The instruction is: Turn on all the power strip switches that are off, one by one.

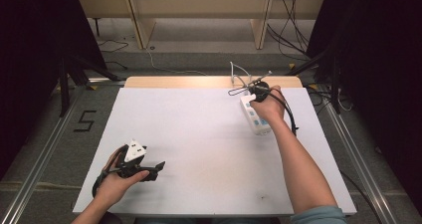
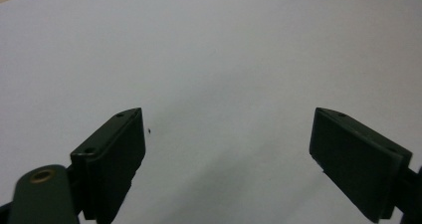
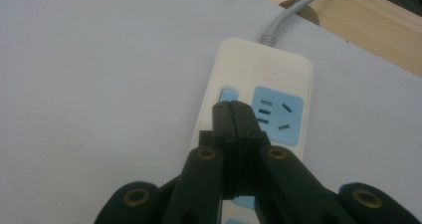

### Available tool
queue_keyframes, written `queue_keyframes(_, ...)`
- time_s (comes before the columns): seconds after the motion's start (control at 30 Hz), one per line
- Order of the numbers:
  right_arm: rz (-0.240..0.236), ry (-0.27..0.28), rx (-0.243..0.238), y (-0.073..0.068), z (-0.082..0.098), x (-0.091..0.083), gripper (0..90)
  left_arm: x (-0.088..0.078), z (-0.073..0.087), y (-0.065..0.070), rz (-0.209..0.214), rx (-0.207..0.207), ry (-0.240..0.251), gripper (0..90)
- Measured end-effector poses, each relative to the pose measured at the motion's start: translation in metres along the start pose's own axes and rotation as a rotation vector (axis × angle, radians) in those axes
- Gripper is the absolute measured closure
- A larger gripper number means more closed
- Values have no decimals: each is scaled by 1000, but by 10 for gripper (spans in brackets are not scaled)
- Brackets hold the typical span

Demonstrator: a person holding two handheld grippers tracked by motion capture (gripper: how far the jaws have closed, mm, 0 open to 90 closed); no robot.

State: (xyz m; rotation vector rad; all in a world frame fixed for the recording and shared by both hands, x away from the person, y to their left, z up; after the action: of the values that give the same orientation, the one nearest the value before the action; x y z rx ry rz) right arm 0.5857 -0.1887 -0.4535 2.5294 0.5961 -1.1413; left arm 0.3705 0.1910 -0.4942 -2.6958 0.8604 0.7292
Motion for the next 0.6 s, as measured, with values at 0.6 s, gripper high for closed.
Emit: queue_keyframes(0.6, -17, -30, 6, 2, 10, -10, 900, -1, -1, 0, 0, -9, 3, 143)
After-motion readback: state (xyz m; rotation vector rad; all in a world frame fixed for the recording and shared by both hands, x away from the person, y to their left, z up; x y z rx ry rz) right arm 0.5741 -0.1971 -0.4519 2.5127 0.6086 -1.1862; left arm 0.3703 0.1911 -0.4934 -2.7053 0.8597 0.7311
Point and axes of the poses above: each handheld gripper's, and its own axes: x roughly forward along the jaws, z roughly out of its underside, y roughly to its right, the point moved 4 cm from there along x, roughly forward along the jaws, and after that the axes turned 6 degrees about y, right-handed, at the moved point
